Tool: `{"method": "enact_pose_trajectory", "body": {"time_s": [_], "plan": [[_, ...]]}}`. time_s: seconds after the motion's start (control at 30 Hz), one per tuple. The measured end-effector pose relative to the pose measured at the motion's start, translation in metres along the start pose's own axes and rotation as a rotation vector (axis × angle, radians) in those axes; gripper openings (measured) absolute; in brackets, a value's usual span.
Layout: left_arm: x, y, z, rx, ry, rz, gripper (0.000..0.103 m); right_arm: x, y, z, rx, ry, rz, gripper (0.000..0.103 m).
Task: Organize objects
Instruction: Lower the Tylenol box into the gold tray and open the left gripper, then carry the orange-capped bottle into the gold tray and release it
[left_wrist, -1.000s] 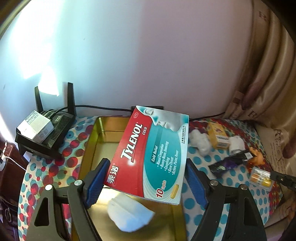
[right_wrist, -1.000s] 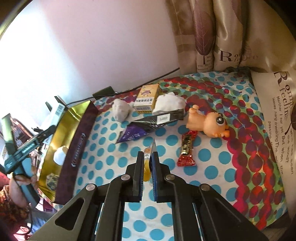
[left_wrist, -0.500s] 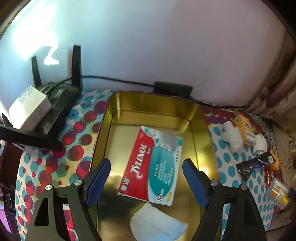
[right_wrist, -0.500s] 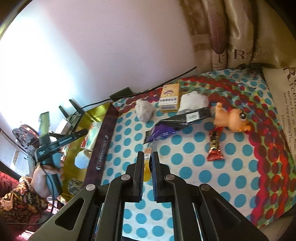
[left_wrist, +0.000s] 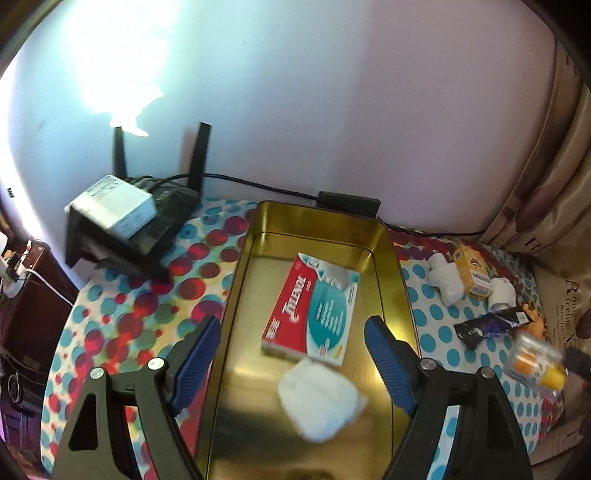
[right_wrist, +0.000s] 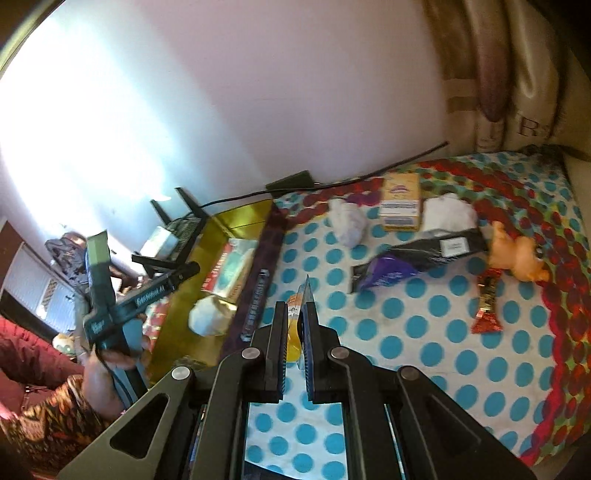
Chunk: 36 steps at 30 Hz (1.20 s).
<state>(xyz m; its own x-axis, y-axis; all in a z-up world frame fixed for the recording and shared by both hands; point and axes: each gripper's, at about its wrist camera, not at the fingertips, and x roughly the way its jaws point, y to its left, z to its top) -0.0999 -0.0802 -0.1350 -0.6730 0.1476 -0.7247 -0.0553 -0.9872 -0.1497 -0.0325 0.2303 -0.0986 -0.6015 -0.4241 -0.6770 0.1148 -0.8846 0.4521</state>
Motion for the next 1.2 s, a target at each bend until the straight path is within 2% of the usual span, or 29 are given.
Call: {"method": "enact_pose_trajectory", "body": {"time_s": [0.2,0.4,0.53,0.73,0.93,0.97,1.0,1.07,1.2], "plan": [[-0.033,0.013,-0.024,-0.069,-0.019,-0.001,0.082,0.016,0.037,0.014,-0.065,0.016,0.082,0.007],[-0.051,0.028,-0.046,-0.126,-0.004,0.024,0.082,0.046,0.074,0.025,-0.115,0.039,0.139,0.007],[-0.066,0.04,-0.056,-0.157,-0.016,0.039,0.082,0.075,0.095,0.024,-0.152,0.073,0.119,0.007],[-0.087,0.05,-0.068,-0.176,-0.036,0.056,0.082,0.113,0.112,0.019,-0.195,0.091,0.031,0.008],[-0.098,0.057,-0.074,-0.2,-0.045,0.069,0.082,0.131,0.124,0.009,-0.235,0.085,-0.042,0.018],[-0.098,0.057,-0.074,-0.206,-0.044,0.068,0.082,0.131,0.123,0.007,-0.228,0.089,-0.026,0.025],[-0.098,0.057,-0.074,-0.209,-0.044,0.067,0.082,0.129,0.122,0.005,-0.219,0.092,-0.013,0.036],[-0.098,0.056,-0.074,-0.213,-0.045,0.063,0.082,0.124,0.12,0.0,-0.207,0.089,-0.004,0.046],[-0.093,0.048,-0.073,-0.207,-0.037,0.045,0.082,0.118,0.117,-0.006,-0.209,0.099,0.005,0.051]]}}
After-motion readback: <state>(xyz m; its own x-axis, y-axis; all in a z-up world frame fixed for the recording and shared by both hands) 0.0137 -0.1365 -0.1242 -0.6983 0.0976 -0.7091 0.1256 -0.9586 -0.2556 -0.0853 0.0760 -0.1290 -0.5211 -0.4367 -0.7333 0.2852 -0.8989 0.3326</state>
